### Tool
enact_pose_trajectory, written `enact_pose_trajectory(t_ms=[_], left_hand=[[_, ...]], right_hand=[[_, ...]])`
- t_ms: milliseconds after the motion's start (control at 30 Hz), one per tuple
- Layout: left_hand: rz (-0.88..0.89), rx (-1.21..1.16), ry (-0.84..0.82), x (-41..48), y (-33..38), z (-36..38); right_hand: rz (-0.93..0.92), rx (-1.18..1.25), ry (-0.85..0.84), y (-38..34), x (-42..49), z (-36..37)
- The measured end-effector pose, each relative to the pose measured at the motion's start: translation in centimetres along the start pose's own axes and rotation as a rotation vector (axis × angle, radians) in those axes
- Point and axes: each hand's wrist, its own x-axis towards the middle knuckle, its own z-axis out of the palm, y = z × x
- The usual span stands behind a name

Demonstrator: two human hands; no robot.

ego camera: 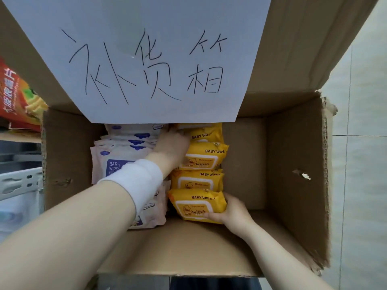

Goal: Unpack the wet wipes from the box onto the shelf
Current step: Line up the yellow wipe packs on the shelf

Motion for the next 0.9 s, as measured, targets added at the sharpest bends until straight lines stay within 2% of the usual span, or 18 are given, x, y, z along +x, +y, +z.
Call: enact_pose_trajectory(t_ms=[167, 233, 367, 533, 633, 900], left_hand=[[-0.001, -0.419, -0.006, -2.7, 0.8, -1.6], [-0.026, -0.629, 0.067, -4.7, 0.6, -2.3], [-0.153, -1.028, 0.318, -10.2, -0.4, -4.4], [-0.249, -1.468, 0.427, -20.1, -1.1, -6.4], [-0.235, -1.562, 0.592, -27.3, -0.1, -7.3], [-0.411, -1.654, 0.891, -49.5, 1.6, -6.9]], right_hand=[[0.006, 0.043, 0.095, 0.4, -3.6, -2.1], [0.003, 0.077, 0.136, 0.4, -5.6, -3.5], [-0.035, 0.177, 0.156, 0.0, -10.7, -6.1], [-0.051, 0.322, 0.145, -0.7, -17.0, -7.2], [-0.105, 0.339, 0.092, -1.2, -20.9, -7.0], [-0.289, 0.257, -0.074, -3.3, -33.0, -4.8]])
